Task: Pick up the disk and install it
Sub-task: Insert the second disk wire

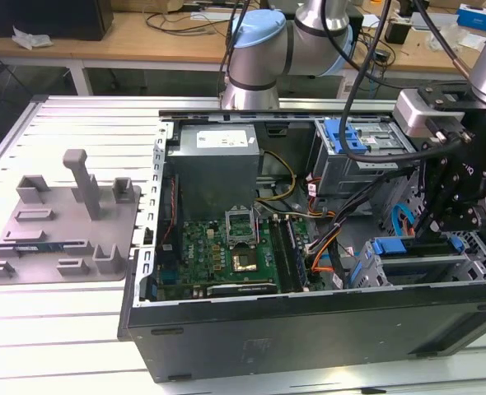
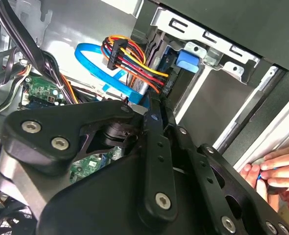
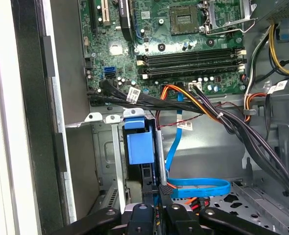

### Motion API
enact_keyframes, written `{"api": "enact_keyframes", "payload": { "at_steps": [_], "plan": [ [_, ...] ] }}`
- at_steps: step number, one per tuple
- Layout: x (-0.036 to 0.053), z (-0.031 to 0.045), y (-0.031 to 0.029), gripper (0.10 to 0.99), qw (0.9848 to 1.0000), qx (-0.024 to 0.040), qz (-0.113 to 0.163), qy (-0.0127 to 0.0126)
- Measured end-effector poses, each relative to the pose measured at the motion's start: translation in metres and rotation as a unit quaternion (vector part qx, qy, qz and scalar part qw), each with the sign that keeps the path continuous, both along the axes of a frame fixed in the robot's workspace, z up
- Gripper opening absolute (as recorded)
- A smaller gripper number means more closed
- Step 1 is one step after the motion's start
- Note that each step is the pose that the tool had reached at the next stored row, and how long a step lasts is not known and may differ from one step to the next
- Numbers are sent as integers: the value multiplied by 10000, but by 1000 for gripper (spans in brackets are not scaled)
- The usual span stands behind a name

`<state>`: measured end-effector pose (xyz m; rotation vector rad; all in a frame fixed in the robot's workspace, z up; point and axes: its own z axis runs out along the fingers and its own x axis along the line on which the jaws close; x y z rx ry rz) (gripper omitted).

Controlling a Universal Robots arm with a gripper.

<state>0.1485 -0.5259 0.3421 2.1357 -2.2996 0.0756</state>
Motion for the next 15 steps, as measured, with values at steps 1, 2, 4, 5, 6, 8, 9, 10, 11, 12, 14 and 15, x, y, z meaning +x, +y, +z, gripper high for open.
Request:
{"api": "enact_keyframes", "payload": {
  "at_steps": [1, 2, 4, 5, 6, 8, 9, 10, 11, 12, 14, 15],
  "plan": [
    [0, 0, 0, 165, 10000, -1, 11, 2],
    [0, -1, 0, 165, 10000, -2, 20, 4],
    [0, -3, 0, 165, 10000, -2, 33, 6],
    [0, -3, 0, 165, 10000, -2, 34, 6],
    [0, -3, 0, 165, 10000, -2, 35, 6],
    [0, -3, 0, 165, 10000, -1, 35, 6],
    [0, -2, 0, 165, 10000, -1, 35, 6],
    [0, 1, 0, 165, 10000, -3, 35, 6],
    [-1, 4, 0, 165, 10000, -6, 34, 7],
    [-1, 9, 1, 165, 10000, -11, 35, 7],
    [-1, 19, 2, 165, 10000, -24, 34, 7],
    [-1, 23, 2, 165, 10000, -29, 34, 6]
  ]
}}
